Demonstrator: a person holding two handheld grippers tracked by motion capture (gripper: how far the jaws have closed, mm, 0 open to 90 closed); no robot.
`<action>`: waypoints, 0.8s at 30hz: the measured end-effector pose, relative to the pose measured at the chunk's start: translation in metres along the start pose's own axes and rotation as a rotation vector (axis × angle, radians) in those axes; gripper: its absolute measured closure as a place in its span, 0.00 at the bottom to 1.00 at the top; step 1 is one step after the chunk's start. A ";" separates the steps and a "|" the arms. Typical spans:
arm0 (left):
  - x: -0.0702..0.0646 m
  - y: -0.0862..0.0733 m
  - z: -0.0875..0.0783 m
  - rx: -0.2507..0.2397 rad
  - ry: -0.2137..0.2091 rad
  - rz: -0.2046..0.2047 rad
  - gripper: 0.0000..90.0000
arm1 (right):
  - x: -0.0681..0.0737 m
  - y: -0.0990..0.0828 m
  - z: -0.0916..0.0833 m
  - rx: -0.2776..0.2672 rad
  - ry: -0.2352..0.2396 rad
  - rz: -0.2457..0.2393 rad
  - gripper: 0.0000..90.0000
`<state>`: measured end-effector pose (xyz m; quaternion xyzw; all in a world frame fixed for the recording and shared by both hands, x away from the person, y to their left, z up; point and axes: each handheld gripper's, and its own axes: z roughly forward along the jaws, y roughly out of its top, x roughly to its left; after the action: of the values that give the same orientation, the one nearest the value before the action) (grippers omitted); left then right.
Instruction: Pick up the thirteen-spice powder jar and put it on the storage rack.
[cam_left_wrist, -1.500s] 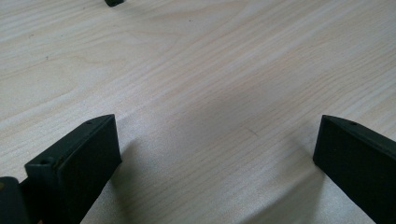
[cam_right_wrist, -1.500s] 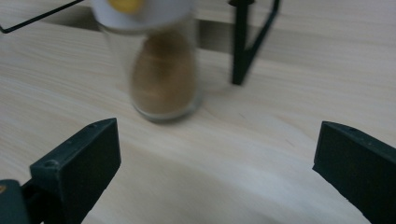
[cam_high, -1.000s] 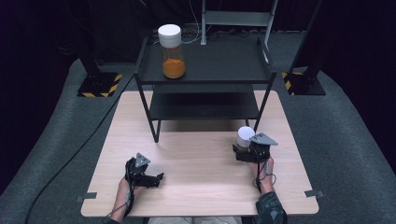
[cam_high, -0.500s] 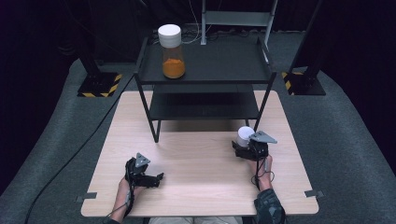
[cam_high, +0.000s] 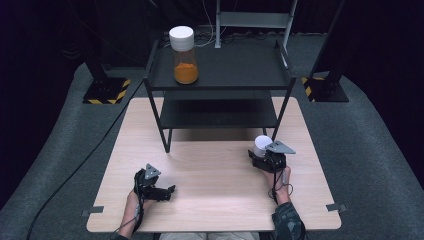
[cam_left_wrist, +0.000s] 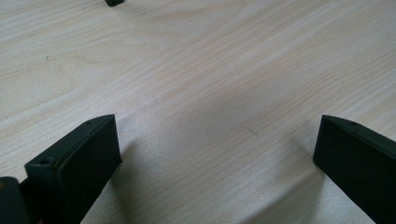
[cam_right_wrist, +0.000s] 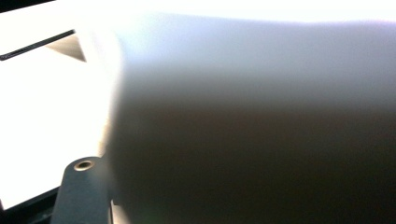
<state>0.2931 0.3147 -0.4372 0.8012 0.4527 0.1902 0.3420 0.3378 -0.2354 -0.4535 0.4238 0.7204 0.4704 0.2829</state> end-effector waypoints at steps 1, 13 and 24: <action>0.000 0.000 0.000 0.000 0.000 0.000 0.00 | 0.000 0.000 0.000 0.000 0.000 0.000 0.33; 0.000 0.000 0.000 0.000 0.001 0.001 0.00 | -0.003 -0.002 -0.005 -0.025 0.026 0.009 0.33; 0.000 0.000 0.000 0.000 0.001 0.000 0.00 | -0.001 0.005 -0.010 -0.010 0.043 -0.026 0.33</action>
<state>0.2930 0.3146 -0.4371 0.8012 0.4529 0.1904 0.3416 0.3324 -0.2393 -0.4448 0.4027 0.7296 0.4792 0.2755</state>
